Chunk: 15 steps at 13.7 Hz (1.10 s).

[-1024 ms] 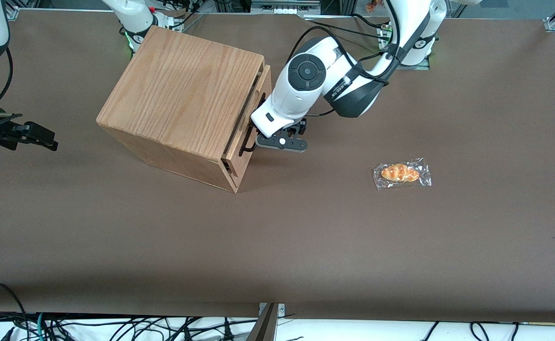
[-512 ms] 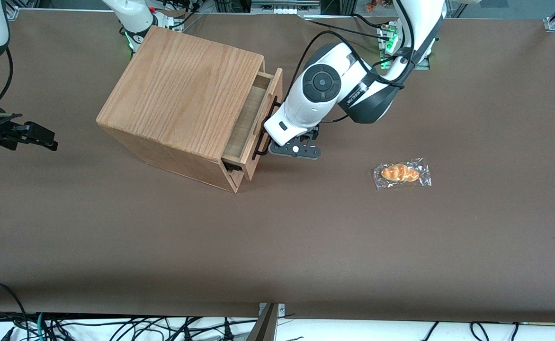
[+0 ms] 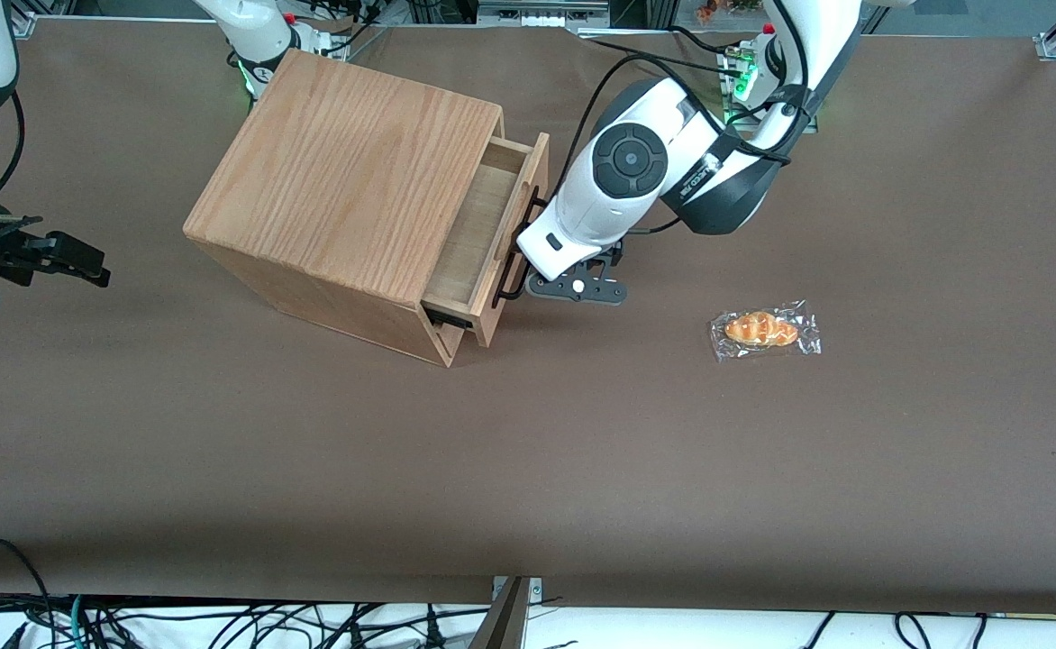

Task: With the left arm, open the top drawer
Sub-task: 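Pull the handle outward from the cabinet with the left gripper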

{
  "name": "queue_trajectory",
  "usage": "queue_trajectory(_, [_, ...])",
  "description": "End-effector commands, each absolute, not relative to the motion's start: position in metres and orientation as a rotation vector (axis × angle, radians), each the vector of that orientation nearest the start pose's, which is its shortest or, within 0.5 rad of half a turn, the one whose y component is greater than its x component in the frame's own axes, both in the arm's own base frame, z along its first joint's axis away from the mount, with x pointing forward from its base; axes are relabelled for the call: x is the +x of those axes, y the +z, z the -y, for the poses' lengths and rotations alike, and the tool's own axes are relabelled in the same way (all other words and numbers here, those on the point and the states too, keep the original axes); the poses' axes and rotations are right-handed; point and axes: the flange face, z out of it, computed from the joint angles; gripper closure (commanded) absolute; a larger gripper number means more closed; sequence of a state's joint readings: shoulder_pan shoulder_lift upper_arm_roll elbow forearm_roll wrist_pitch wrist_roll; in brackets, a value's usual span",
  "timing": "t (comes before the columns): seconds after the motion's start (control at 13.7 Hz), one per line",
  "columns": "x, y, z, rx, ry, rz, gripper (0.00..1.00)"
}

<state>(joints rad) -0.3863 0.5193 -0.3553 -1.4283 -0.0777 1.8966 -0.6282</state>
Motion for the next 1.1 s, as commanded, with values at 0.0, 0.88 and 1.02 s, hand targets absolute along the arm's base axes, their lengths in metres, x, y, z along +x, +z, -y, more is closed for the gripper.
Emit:
queue_trajectory(0.0, [0.541,0.416,0.433,-3.292,0.278,-0.124,0.00])
queue_trajectory(0.88, [0.530,0.407,0.452,-3.302,0.303,-0.141,0.00])
queue_trajectory(1.02, [0.530,0.399,0.455,-3.306,0.294,-0.147,0.00])
